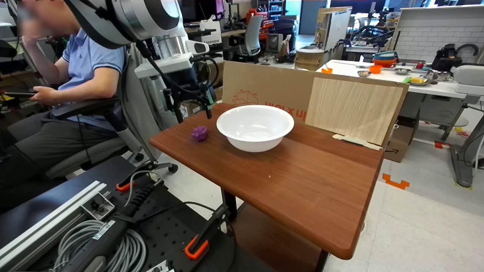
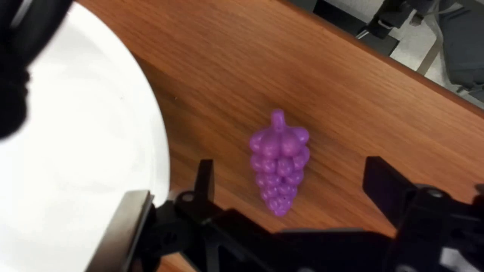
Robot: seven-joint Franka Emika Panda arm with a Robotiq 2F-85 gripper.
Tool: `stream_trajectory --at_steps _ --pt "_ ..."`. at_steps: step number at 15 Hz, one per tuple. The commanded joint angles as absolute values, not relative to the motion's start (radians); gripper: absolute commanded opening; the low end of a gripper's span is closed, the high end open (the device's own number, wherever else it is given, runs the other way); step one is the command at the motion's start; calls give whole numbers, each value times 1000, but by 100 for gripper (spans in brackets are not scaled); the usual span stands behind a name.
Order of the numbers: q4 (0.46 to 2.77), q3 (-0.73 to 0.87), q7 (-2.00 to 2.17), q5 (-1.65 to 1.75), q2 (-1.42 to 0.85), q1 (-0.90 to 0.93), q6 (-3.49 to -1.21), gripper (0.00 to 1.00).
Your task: Put the grape in the dish
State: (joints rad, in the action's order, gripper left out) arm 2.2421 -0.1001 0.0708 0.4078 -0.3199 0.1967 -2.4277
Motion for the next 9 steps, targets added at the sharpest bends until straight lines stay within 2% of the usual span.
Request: stream_trajectory --at_steps 1,9 --pt "2196 -63 131 484 -408 236 -2419 100" --pt "2075 -47 128 503 -534 291 -2376 100"
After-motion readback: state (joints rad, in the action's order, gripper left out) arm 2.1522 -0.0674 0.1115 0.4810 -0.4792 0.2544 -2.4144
